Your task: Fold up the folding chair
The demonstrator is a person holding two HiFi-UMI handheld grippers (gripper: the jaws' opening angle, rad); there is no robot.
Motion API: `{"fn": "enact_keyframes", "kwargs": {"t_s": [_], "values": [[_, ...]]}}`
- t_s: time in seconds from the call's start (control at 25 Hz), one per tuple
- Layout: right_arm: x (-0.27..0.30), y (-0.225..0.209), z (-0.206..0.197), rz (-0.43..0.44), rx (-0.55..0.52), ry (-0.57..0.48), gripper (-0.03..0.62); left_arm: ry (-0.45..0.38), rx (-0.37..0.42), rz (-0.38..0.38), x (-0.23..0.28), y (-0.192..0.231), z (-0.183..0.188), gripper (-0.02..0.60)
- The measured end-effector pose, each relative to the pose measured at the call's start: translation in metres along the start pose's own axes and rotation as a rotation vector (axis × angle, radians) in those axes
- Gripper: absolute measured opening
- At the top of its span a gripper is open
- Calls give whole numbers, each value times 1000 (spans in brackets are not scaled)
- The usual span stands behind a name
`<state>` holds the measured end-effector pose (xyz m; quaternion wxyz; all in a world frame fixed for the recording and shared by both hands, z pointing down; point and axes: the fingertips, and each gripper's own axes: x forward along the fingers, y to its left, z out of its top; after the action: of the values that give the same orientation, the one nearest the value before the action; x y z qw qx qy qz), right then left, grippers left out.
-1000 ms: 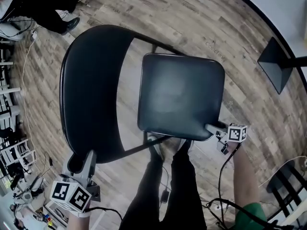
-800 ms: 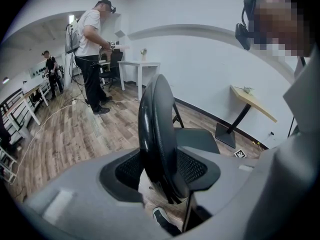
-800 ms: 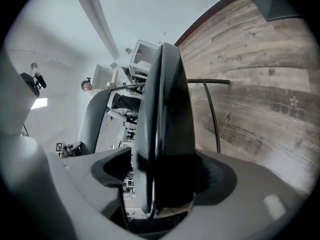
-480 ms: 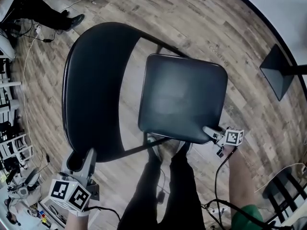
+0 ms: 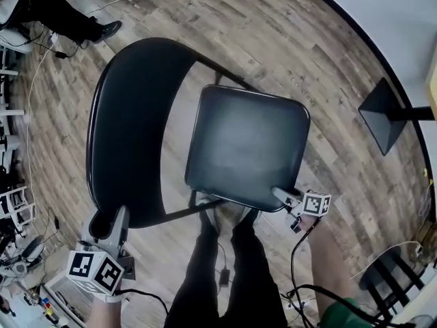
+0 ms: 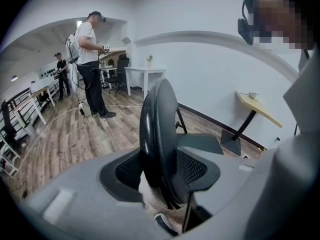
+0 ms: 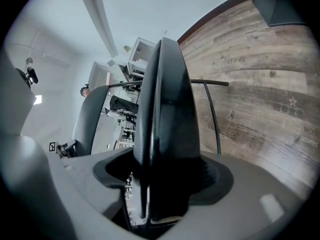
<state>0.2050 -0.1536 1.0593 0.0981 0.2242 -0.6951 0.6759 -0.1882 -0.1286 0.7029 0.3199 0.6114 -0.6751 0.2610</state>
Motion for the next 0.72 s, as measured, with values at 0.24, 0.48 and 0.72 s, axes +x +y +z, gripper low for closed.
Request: {"fn": "enact_keyframes", "kwargs": {"t_s": [0.24,0.48,0.72], "values": [[3,68,-1,6,-5,-9,300,-78,-21,21,-24,13,24,204],[12,133,0,-66,-16,5,255,-140,-64,31,-46,15,47,190],[23,181,-7,-196,-35,13,250,-168,-84,27,-72,10,63,181]]}}
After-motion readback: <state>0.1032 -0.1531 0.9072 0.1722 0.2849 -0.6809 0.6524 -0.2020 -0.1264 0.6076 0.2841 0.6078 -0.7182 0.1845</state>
